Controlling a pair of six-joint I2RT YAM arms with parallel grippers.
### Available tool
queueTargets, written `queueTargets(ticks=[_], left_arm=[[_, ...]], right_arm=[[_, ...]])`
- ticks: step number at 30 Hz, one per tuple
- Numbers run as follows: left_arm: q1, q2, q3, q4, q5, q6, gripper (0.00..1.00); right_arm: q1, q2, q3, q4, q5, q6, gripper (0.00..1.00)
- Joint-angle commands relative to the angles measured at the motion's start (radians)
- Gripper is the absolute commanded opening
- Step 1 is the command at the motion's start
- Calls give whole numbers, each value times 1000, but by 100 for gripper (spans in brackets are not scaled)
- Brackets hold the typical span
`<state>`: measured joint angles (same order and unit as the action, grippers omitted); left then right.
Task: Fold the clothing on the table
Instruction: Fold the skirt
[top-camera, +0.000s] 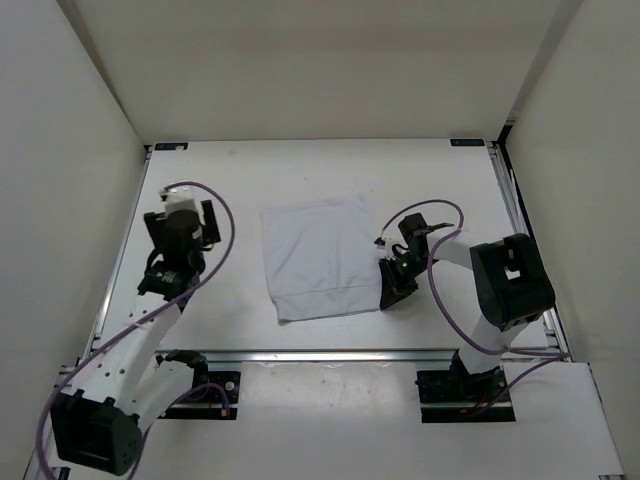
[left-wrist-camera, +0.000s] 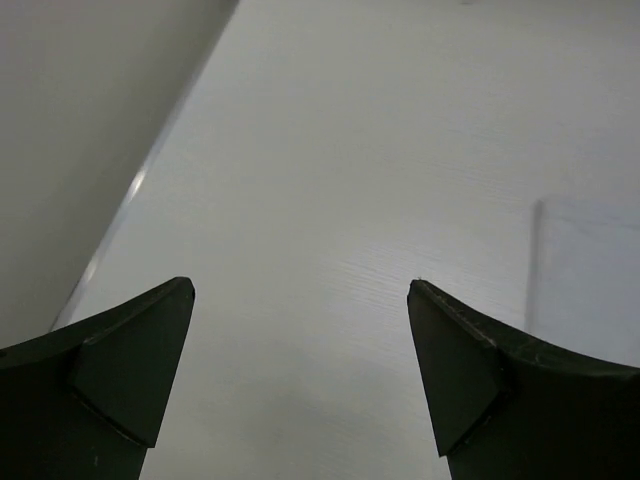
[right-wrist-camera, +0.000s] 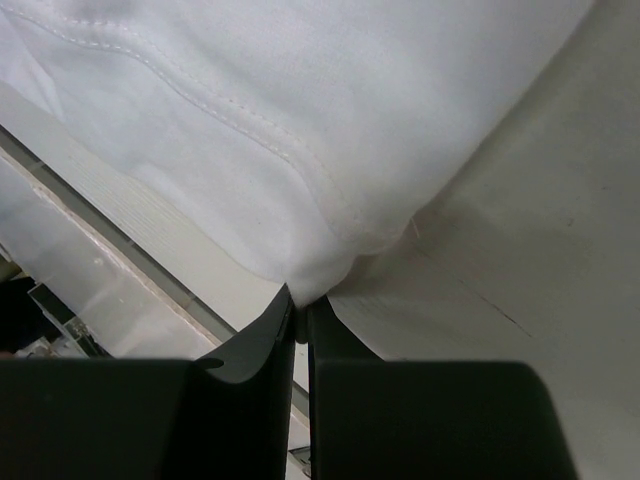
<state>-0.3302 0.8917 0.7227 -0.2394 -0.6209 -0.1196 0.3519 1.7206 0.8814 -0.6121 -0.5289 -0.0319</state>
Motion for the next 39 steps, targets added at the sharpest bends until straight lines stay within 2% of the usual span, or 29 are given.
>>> queueTargets(ticks=[1, 2, 4, 5, 6, 7, 8, 10, 12, 13, 16, 19, 25, 30, 32, 36, 38, 39], left_arm=[[232, -8, -2, 31, 262, 53, 99], [271, -5, 10, -24, 268, 22, 97], [226, 27, 43, -137, 281, -52, 80], [183, 38, 44, -194, 300, -69, 70], [128, 39, 31, -207, 363, -121, 52], [106, 41, 14, -233, 418, -199, 42], [55, 49, -20, -235, 490, -240, 39], [-64, 65, -92, -207, 538, -395, 33], [-209, 98, -170, -193, 495, -480, 37], [-234, 101, -198, -169, 507, -520, 43], [-182, 115, -330, -101, 616, -595, 57], [-211, 128, -348, -95, 610, -627, 62], [-231, 109, -426, 26, 662, -755, 70], [-292, 82, -448, 90, 684, -841, 71], [-341, 116, -436, 115, 687, -856, 71], [-369, 190, -414, 159, 699, -852, 70], [-377, 228, -401, 155, 701, -845, 66], [-375, 231, -394, 160, 698, -832, 59]], right_arm=[[18, 19, 5, 29, 155, -48, 0], [15, 14, 8, 23, 162, -51, 0], [15, 19, 7, 26, 156, -40, 0], [16, 17, 8, 32, 156, -39, 0], [16, 22, 5, 37, 159, -33, 0], [15, 14, 2, 38, 150, -34, 1], [15, 19, 1, 35, 156, -31, 0], [6, 10, 1, 37, 147, -31, 0], [-5, 8, -5, 38, 146, -36, 0], [2, 8, 7, 41, 147, -39, 0], [-24, 11, 30, 23, 130, -52, 0], [-59, 17, 37, 32, 121, -53, 0], [-83, 17, 7, 48, 90, -40, 0], [-97, 20, -18, 78, 70, -26, 0], [-96, 30, -21, 89, 75, -20, 0], [-88, 22, -25, 94, 61, -5, 0], [-82, 25, -22, 98, 64, -11, 0], [-88, 24, -25, 95, 63, -10, 0]])
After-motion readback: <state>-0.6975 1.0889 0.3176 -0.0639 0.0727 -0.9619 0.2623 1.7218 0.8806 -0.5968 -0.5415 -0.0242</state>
